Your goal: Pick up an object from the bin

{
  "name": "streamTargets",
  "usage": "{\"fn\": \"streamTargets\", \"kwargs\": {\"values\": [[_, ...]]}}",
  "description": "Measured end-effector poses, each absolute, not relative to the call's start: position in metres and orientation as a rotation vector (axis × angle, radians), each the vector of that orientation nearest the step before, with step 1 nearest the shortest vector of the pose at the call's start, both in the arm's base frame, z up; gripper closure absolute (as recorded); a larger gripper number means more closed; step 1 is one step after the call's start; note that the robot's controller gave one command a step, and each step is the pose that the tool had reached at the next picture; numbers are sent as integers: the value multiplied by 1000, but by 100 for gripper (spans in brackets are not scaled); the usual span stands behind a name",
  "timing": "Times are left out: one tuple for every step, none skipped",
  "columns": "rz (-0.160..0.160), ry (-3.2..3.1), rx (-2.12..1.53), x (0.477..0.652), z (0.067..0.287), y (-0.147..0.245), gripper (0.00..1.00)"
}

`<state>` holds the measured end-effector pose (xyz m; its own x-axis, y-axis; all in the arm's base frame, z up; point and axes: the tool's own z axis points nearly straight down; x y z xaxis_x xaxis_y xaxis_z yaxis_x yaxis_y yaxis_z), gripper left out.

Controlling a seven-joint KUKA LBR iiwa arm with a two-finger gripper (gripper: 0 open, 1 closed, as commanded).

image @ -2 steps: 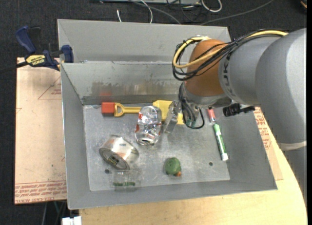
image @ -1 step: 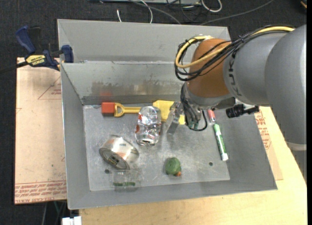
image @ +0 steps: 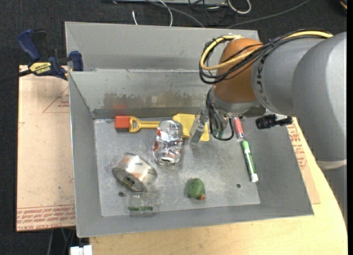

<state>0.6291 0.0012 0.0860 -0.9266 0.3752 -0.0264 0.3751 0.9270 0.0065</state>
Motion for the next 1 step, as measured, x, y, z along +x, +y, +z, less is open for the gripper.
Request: {"fn": "streamTargets", "kwargs": {"values": [[2,3045,728,633,75,-1,100]]}}
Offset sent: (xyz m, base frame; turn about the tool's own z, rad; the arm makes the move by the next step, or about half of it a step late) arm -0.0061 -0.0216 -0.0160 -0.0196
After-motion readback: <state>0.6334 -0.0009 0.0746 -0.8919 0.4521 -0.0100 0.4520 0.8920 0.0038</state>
